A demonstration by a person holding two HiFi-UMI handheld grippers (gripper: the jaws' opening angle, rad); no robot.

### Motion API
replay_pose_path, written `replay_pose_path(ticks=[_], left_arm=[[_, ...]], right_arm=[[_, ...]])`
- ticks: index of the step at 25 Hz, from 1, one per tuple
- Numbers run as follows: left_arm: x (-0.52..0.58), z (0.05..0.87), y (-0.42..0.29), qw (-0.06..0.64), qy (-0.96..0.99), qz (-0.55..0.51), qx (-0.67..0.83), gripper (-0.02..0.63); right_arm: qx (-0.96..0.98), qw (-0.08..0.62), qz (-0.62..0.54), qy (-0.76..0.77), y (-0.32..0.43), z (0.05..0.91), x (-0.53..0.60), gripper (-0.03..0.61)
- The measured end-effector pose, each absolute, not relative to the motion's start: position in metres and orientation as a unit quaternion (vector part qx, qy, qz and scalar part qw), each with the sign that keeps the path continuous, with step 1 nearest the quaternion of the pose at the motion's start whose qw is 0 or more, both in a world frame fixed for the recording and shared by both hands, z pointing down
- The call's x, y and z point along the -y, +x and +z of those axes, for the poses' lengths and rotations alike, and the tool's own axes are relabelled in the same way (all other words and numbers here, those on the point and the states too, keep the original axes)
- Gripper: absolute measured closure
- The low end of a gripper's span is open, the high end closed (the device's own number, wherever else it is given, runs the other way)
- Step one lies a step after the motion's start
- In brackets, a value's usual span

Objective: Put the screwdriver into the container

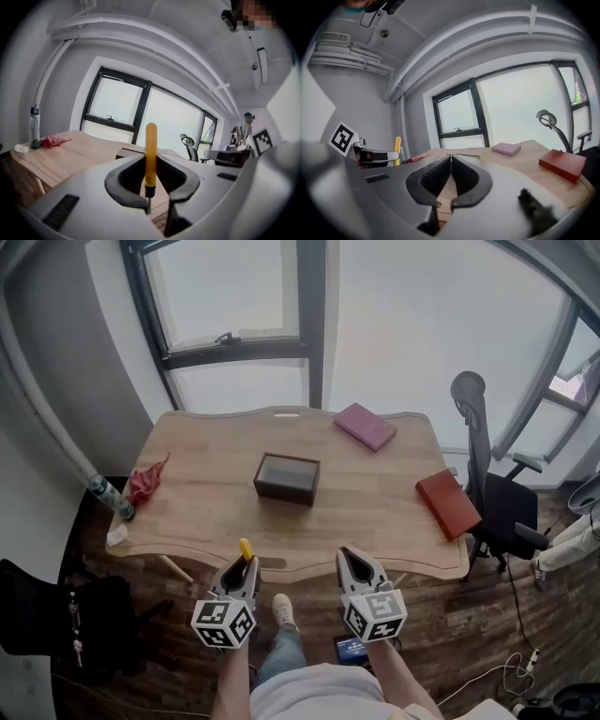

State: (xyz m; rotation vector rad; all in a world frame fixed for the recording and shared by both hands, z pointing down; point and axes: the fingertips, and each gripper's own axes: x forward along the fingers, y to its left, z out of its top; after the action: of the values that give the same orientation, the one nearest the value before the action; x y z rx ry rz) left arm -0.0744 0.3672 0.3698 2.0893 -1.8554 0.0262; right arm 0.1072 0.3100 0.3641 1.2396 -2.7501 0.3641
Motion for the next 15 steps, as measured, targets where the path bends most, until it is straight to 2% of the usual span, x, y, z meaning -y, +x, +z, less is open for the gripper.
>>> replay_pose_path(ticks=[15], left_arm=[[-0.149, 0.369, -0.167, 0.162, 0.780, 0.061, 0.601, 0.534]], right_arm=[[0.867, 0.075, 0.155, 0.467, 0.016, 0.371, -0.109, 0.546]])
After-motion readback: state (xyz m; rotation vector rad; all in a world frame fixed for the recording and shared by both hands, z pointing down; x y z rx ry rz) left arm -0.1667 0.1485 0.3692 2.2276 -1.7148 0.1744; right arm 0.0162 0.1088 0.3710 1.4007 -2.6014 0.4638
